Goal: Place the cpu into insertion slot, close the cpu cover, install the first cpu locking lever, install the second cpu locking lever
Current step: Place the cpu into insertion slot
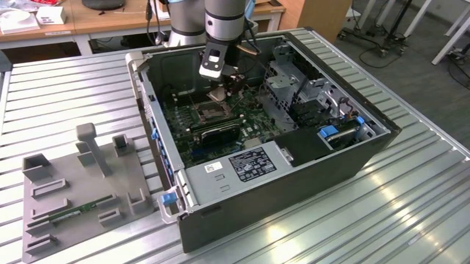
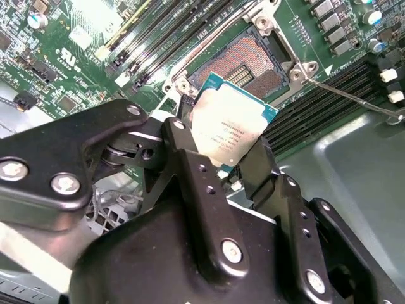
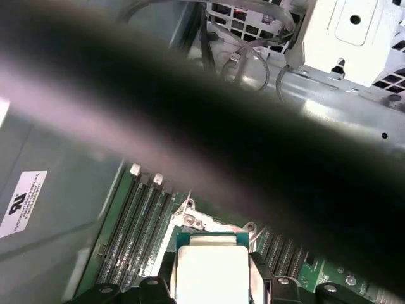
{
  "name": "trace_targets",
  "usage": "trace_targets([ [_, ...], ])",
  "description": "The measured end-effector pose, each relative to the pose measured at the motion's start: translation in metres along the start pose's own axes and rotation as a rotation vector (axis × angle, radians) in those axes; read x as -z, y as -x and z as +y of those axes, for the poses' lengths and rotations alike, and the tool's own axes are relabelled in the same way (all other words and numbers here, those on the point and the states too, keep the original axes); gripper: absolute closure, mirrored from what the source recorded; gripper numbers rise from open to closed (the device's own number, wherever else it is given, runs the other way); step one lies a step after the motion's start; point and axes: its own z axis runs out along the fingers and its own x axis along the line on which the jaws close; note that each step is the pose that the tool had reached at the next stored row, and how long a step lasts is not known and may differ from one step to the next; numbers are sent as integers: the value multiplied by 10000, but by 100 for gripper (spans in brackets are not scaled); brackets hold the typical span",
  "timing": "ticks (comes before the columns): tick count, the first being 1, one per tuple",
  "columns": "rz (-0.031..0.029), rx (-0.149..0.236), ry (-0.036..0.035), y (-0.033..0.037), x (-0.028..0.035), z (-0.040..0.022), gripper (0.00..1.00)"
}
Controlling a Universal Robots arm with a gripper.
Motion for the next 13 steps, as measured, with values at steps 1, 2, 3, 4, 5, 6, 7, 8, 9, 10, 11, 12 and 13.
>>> trace_targets([
  [1,0,0,0,0,0,0,46],
  [2,-1,-7,0,0,0,0,46],
  [3,-5,-49,2,0,-1,0,46],
  [4,-14,-167,6,-1,-2,0,46],
  [5,-29,-339,11,-1,-4,0,46],
  [6,-47,-519,15,0,-4,0,46],
  [7,-63,-697,20,0,-6,0,46],
  [8,-79,-887,26,0,-8,-1,46],
  [9,-95,-1066,31,0,-9,-1,46],
  [10,-111,-1244,35,0,-11,-1,46],
  [11,-128,-1430,41,0,-13,-1,46],
  [12,-143,-1608,47,0,-15,-1,46],
  [13,-159,-1787,52,0,-17,-1,46],
])
